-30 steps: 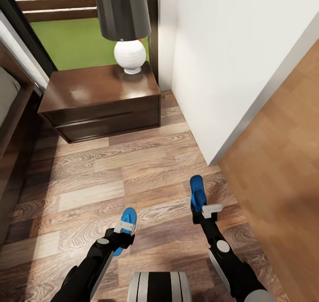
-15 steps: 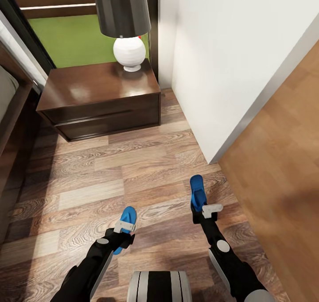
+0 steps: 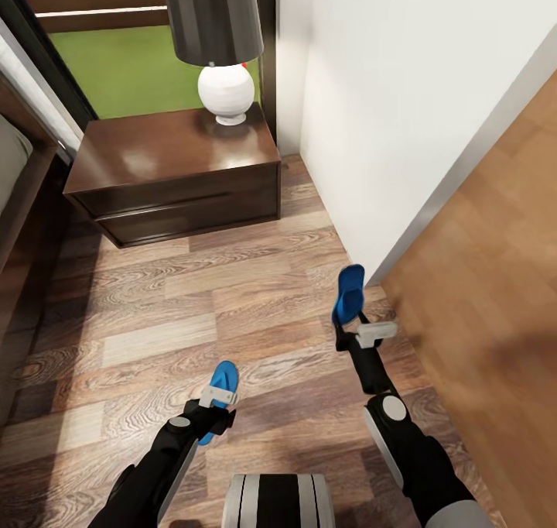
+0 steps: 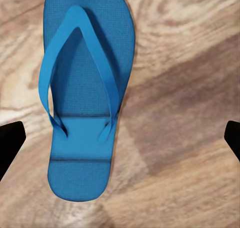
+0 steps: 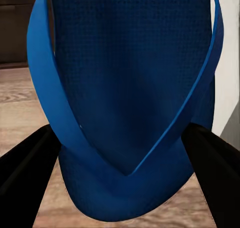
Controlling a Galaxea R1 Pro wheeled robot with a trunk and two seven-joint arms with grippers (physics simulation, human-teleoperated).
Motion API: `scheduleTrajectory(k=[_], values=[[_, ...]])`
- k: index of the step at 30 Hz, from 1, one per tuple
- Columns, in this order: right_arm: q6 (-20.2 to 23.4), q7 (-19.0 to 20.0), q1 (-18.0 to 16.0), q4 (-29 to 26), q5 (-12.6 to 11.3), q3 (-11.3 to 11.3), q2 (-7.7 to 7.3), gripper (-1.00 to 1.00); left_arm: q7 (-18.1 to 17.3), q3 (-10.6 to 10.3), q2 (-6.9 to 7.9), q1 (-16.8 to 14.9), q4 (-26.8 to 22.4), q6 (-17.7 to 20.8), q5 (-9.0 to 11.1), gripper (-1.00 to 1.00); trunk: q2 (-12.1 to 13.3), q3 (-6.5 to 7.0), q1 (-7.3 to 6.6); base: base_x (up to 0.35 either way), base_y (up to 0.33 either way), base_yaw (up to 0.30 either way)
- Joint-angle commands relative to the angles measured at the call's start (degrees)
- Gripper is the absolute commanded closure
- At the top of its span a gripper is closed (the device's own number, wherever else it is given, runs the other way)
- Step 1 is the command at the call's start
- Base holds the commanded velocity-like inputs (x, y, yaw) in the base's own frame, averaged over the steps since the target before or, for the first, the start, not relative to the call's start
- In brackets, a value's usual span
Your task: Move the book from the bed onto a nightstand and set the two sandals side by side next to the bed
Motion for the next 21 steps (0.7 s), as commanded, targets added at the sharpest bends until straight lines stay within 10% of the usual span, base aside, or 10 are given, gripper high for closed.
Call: scheduleTrajectory(k=[1,21], values=[[-0.23,-0.36,0.0,-0.35,0.0,0.13,-0.03,1.0,-0.26,0.01,-0.03,-0.01,-0.09,0.27,-0.57,-1.0,-0.01,-0.03,-0.01,0.0,0.0,0.0],[-0.39,-0.16,0.07,-0.72,0.51,0.16,-0.03,1.0,-0.27,-0.1,-0.07,-0.01,0.05,0.27,-0.58,-1.0,-0.01,-0.03,-0.01,0.0,0.0,0.0]])
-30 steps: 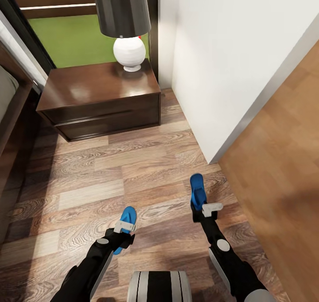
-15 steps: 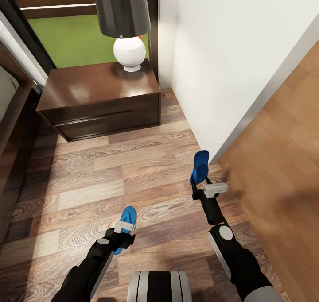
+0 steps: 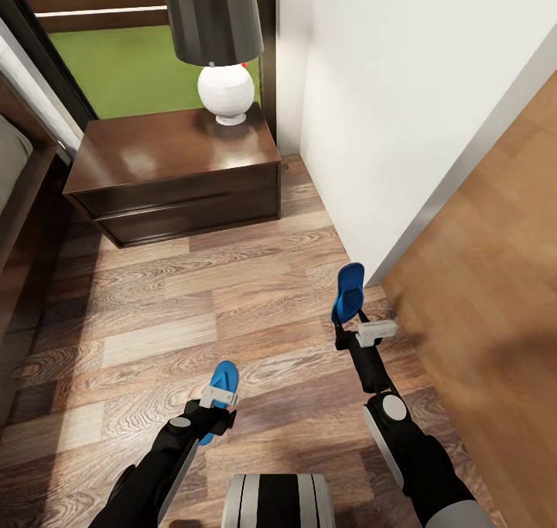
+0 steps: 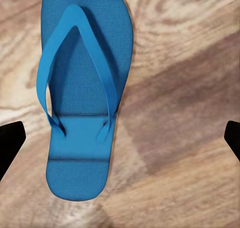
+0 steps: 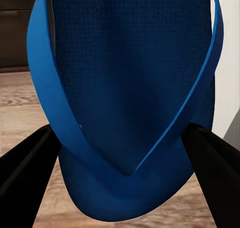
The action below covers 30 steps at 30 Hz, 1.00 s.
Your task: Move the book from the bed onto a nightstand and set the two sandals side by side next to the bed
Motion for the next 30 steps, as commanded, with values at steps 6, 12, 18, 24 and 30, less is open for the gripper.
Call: scheduleTrajectory(k=[6,12,18,24,30], values=[[-0.13,-0.39,-0.03,0.09,0.06,0.17,-0.02,1.0,-0.31,0.02,-0.01,-0.01,-0.05,0.33,-0.56,-1.0,-0.01,-0.03,-0.01,0.004,0.001,0.0],[-0.13,-0.39,-0.01,0.1,0.06,0.2,-0.02,1.0,-0.26,-0.05,-0.09,-0.01,-0.06,0.27,-0.63,-1.0,-0.01,-0.03,-0.01,0.162,0.046,0.0],[-0.13,-0.39,-0.03,0.1,0.06,0.2,-0.02,1.0,-0.25,-0.15,-0.1,-0.01,-0.06,0.26,-0.64,-1.0,-0.01,-0.03,-0.01,0.034,0.009,0.0],[-0.13,-0.39,-0.01,0.11,0.06,0.2,-0.02,1.0,-0.25,-0.16,-0.45,-0.01,-0.05,0.26,-0.65,-1.0,-0.01,-0.03,-0.01,0.196,-0.025,0.0],[-0.13,-0.4,-0.02,0.12,0.0,0.2,-0.02,1.0,-0.25,-0.16,-0.53,-0.01,-0.05,0.26,-0.65,-1.0,-0.01,-0.03,-0.01,0.24,-0.043,0.0]])
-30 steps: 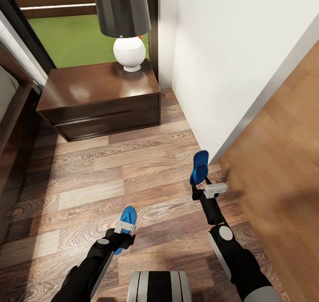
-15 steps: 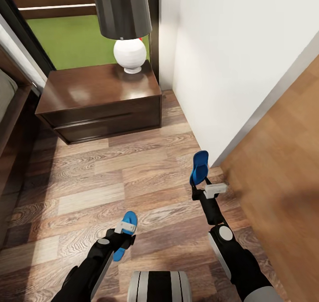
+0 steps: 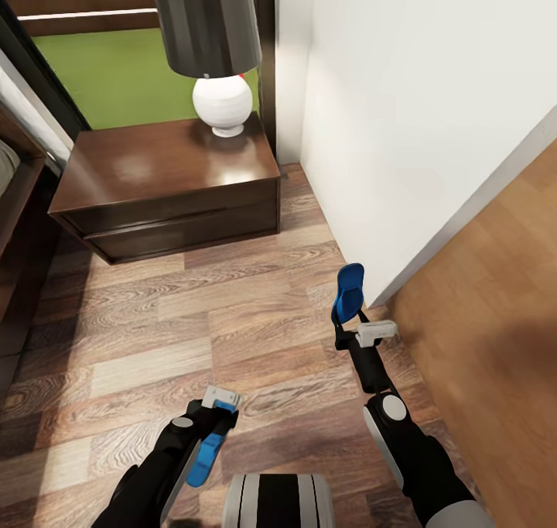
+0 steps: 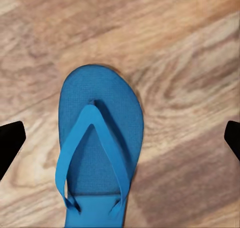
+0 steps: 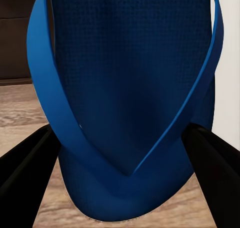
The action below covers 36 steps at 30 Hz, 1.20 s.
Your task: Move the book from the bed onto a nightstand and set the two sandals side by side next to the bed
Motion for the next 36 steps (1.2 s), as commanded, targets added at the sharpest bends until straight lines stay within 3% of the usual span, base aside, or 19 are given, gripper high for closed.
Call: scheduleTrajectory(k=[1,8,16,23,36], values=[[-0.13,-0.39,-0.02,0.03,0.04,0.14,-0.02,1.0,-0.26,0.02,-0.01,-0.01,-0.08,0.27,-0.58,-1.0,-0.01,-0.03,0.0,0.056,-0.007,0.0],[-0.13,-0.38,-0.03,0.03,0.03,0.14,-0.02,1.0,-0.26,0.0,-0.02,-0.01,-0.08,0.27,-0.57,-1.0,-0.01,-0.03,0.0,0.012,-0.002,0.0],[-0.13,-0.41,-0.03,0.02,0.03,0.14,-0.02,1.0,-0.26,0.02,-0.02,-0.01,-0.08,0.27,-0.57,-1.0,-0.12,-1.81,0.21,0.0,0.0,0.0],[-0.13,-0.38,-0.05,0.02,0.16,0.14,-0.02,1.0,-0.26,-0.06,-0.02,-0.01,-0.08,0.27,-0.57,-1.0,-0.12,-1.81,0.21,0.0,0.0,0.0],[-0.13,-0.42,-0.03,0.05,0.12,0.14,-0.02,1.0,-0.26,0.0,-0.03,-0.01,-0.08,0.27,-0.57,-1.0,-0.27,-4.24,0.49,0.0,0.0,0.0]])
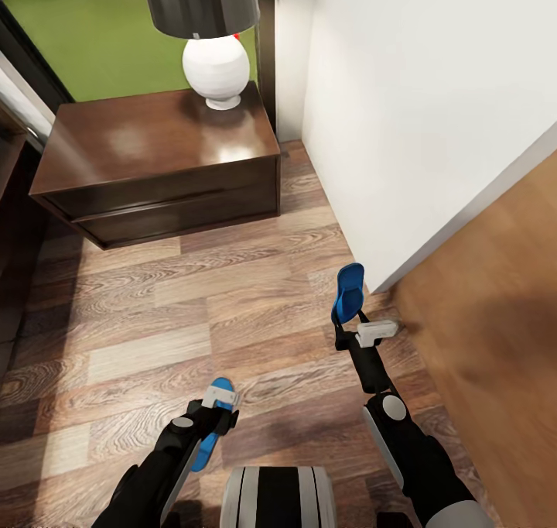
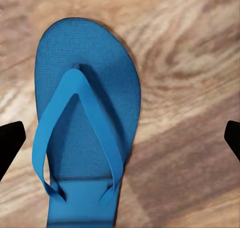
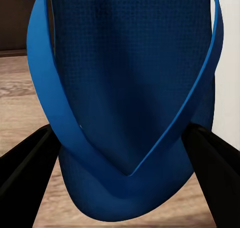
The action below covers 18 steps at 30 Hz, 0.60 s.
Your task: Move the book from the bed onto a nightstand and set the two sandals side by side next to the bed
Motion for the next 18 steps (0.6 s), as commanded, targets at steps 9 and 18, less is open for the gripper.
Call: scheduleTrajectory(k=[9,18], values=[[-0.13,-0.42,-0.04,0.06,-0.01,0.14,-0.02,1.0,-0.01,0.43,0.32,-0.01,-0.33,-2.82,-0.83,-1.0,-0.01,-0.03,-0.01,0.0,0.0,0.0],[-0.13,-0.42,-0.02,0.07,-0.03,0.14,-0.02,1.0,0.0,0.56,0.44,-0.01,-0.19,-3.17,-0.79,-1.0,-0.01,-0.03,-0.01,0.0,0.0,0.0]])
